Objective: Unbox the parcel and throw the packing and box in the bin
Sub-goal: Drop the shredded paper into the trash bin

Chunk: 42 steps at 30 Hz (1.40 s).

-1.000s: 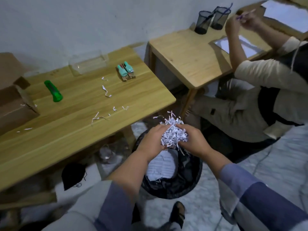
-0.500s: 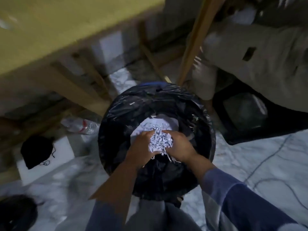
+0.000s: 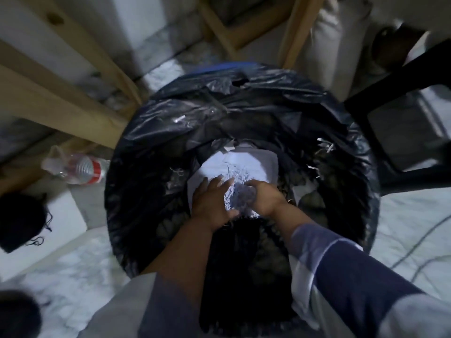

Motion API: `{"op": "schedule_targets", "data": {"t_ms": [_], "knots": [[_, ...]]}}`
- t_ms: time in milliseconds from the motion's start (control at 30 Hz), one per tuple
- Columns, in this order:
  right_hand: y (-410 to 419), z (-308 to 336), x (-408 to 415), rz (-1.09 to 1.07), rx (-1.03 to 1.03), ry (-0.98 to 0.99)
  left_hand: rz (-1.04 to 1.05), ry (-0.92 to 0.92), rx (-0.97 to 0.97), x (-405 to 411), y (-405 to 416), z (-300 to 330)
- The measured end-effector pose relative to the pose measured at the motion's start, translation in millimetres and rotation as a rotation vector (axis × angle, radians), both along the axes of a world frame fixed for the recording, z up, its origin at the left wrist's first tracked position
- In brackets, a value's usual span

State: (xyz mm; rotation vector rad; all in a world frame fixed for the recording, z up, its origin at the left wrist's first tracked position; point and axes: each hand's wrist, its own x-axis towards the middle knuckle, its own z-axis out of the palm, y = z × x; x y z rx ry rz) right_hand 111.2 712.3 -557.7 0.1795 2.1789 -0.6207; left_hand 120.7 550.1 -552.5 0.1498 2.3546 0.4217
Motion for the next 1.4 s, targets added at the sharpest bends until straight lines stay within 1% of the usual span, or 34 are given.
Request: {"op": "schedule_targets", "data": {"t_ms": [67,133,233,267,300,367,400,433,500,533,600,733,833,967,1067,1200,1300,1400], "knots": [[1.4,31.3,2.9,-0.012,0.0,-0.017,0.005,-0.065,-0.021,1.7,6.7,32.2],[2.8,64.6,3.1,-0.009,0.011,-0.018,0.059,-0.097,-0.011,3.7,11.8,60.6],[6.2,114.5,3.0,-0.01,0.013,-0.011,0.047,-0.044,-0.052,5.5,14.9,109.3],[7.6,131.3,3.2,-0.008,0.008,-0.011,0.052,-0.033,-0.023,6.0,17.8,130.0],[9.0,148.2,4.2,-0.004,0.001,-0.01,0.09,-0.026,0.05,8.4,19.0,144.3],[10.2,183.4,6.6,0.005,-0.008,-0.005,0.265,-0.098,0.252,13.9,20.1,178.6],[10.1,201.7,8.2,0.009,-0.011,-0.002,0.293,-0.131,0.288,16.5,19.4,195.9],[9.7,221.1,9.8,0.015,-0.011,0.001,0.262,-0.107,0.264,17.0,18.9,214.4],[8.9,262.0,13.0,0.039,-0.004,0.003,0.137,-0.033,0.16,18.6,14.8,252.5],[8.4,283.0,14.3,0.051,0.0,0.015,0.073,-0.035,0.096,20.9,13.6,276.6],[7.6,325.2,15.7,0.064,0.006,0.055,0.03,-0.022,0.049,23.4,10.8,320.9],[2.1,401.0,13.0,0.124,0.002,0.144,0.055,0.115,0.094,21.1,4.2,392.7],[-12.0,449.1,1.3,0.197,-0.006,0.248,0.068,0.219,0.114,12.6,-7.2,442.0],[-49.9,514.1,-17.4,0.282,-0.048,0.376,0.189,0.369,0.106,4.7,-43.8,500.3],[-83.4,544.1,-33.4,0.32,-0.082,0.434,0.295,0.448,0.096,-0.5,-81.9,525.5],[-129.4,560.2,-49.5,0.342,-0.112,0.457,0.402,0.469,0.034,-3.5,-138.1,537.7],[-163.3,554.0,-65.3,0.38,-0.075,0.492,0.452,0.47,0.013,-10.4,-180.8,530.3],[-193.2,530.8,-79.3,0.398,0.008,0.521,0.448,0.488,-0.005,-22.5,-216.0,516.4]]}}
